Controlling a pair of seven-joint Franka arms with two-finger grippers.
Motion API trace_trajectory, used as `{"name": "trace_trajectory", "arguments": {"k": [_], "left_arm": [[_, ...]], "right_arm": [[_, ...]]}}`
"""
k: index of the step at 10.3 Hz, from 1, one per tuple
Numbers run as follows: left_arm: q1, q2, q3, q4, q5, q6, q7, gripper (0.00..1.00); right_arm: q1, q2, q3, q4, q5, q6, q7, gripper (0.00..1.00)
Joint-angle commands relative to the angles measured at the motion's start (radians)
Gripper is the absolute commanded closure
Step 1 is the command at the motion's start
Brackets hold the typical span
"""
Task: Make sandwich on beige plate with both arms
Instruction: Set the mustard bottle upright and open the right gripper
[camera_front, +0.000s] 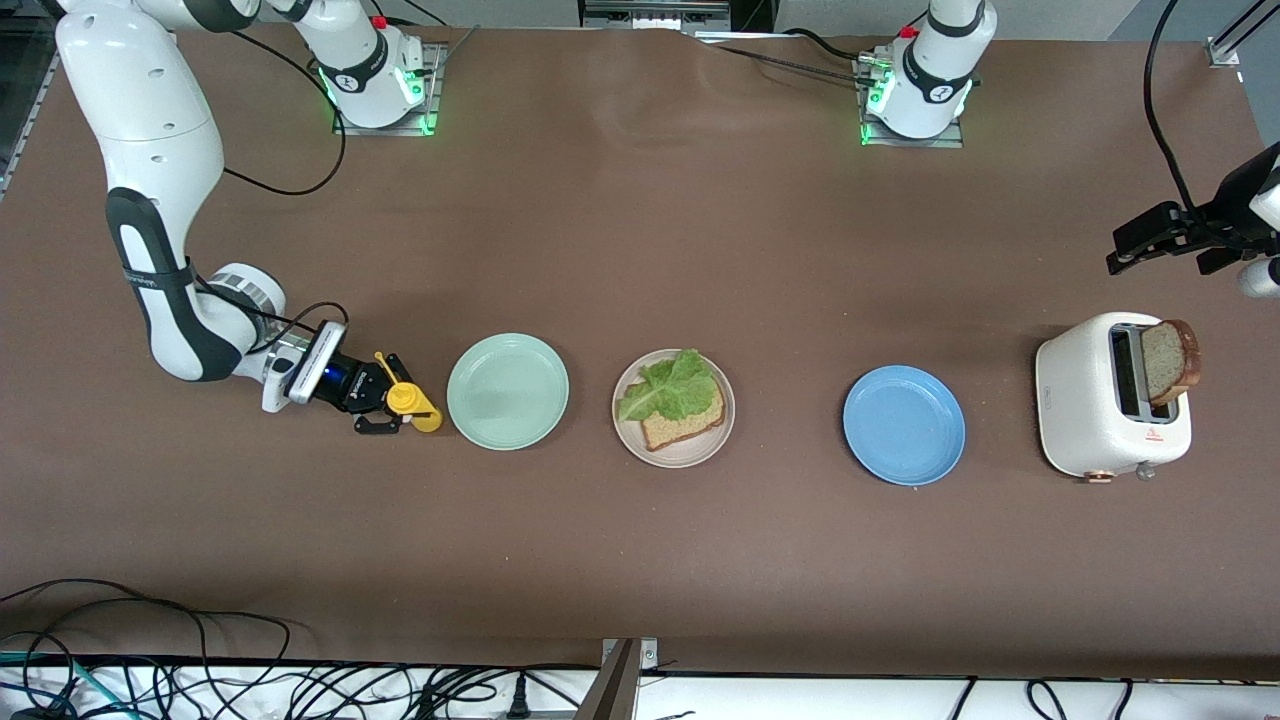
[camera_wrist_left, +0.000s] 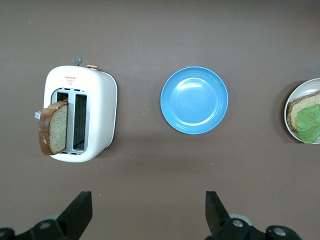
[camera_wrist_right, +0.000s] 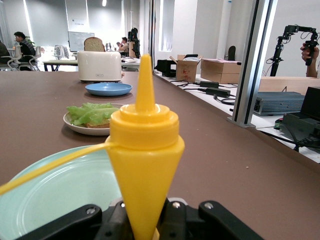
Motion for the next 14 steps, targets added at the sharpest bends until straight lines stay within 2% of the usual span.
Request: {"name": "trace_trajectory", "arguments": {"k": [1,2,3,4,8,10,12,14], "left_arm": [[0.002,-0.001,0.000,0.003,-0.004,0.000,0.007,0.00],[0.002,-0.001,0.000,0.003,-0.004,0.000,0.007,0.00],[0.002,-0.001,0.000,0.003,-0.004,0.000,0.007,0.00],[0.002,-0.001,0.000,0.003,-0.004,0.000,0.007,0.00],[0.002,-0.001,0.000,0.003,-0.004,0.000,0.007,0.00],[0.002,-0.001,0.000,0.003,-0.004,0.000,0.007,0.00],[0.006,-0.001,0.003,0.002,0.003,0.000,0.007,0.00],[0.059,0.020,0.004,0.002,0.017,0.006,0.010,0.00]], "right_arm": [[-0.042,-0.015,0.024,-0.038,0.021,-0.025,-0.023,1.00],[-0.043,-0.015,0.024,-0.043,0.021,-0.025,-0.023,1.00],[-0.045,-0.017,0.024,-0.043,0.021,-0.025,-0.020,0.38],[-0.048,-0.020,0.024,-0.043,0.021,-0.025,-0.023,0.00],[-0.065,-0.040,0.014,-0.047,0.004,-0.007,-0.021,0.00],[-0.071,-0.043,-0.022,-0.049,-0.052,0.022,-0.006,0.00],[-0.071,-0.052,-0.046,-0.063,-0.060,0.045,0.001,0.00],[-0.076,-0.109,-0.046,-0.098,-0.113,0.151,0.078,0.00]]}}
